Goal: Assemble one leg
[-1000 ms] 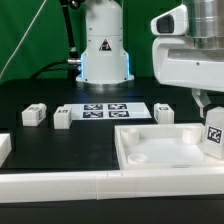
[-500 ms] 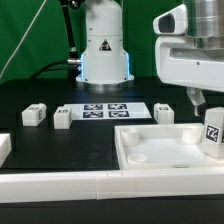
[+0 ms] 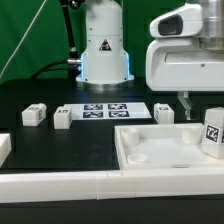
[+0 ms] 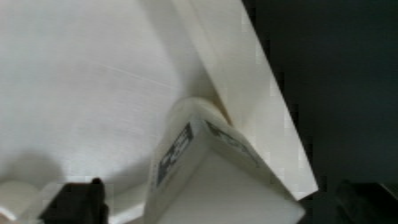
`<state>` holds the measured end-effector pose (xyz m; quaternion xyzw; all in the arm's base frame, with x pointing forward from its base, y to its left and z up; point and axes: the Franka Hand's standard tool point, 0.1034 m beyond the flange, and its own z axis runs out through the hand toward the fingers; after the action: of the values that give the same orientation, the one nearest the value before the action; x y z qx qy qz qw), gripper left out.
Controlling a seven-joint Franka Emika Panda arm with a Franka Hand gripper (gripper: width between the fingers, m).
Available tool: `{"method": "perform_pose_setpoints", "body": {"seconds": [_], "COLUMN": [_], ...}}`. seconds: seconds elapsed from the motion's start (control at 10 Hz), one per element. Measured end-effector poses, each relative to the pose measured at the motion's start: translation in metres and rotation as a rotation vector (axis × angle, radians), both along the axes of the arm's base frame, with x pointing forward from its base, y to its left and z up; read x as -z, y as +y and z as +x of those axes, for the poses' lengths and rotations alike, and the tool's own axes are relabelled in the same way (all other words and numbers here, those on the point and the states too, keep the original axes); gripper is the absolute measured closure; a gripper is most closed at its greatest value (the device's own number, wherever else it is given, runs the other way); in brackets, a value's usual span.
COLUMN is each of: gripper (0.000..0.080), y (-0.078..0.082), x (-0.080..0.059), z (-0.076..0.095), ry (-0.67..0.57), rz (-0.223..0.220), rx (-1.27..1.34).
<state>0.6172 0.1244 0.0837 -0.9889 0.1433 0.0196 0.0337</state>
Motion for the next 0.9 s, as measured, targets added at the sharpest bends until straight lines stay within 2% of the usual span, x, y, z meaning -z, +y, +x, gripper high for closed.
{"method": "perform_pose_setpoints", "body": {"seconds": [0.1,0.4,0.8,0.9], "gripper": [0.0151,0.0151,0.0151,0.0238], "y": [-0.0013,-0.0032,-0.003,-0.0031], "x": [0.0021,0.0026,0.0011,0.0012], "z": [-0.0006,0.0009,0.0064,0.0063], "ry": [-0.018,-0.044,-0.084,-0.084], "rz": [-0.019,-0.031,-0.035,-0.035], "rx": [-0.141,-0.408,-0.548,-0.548]}}
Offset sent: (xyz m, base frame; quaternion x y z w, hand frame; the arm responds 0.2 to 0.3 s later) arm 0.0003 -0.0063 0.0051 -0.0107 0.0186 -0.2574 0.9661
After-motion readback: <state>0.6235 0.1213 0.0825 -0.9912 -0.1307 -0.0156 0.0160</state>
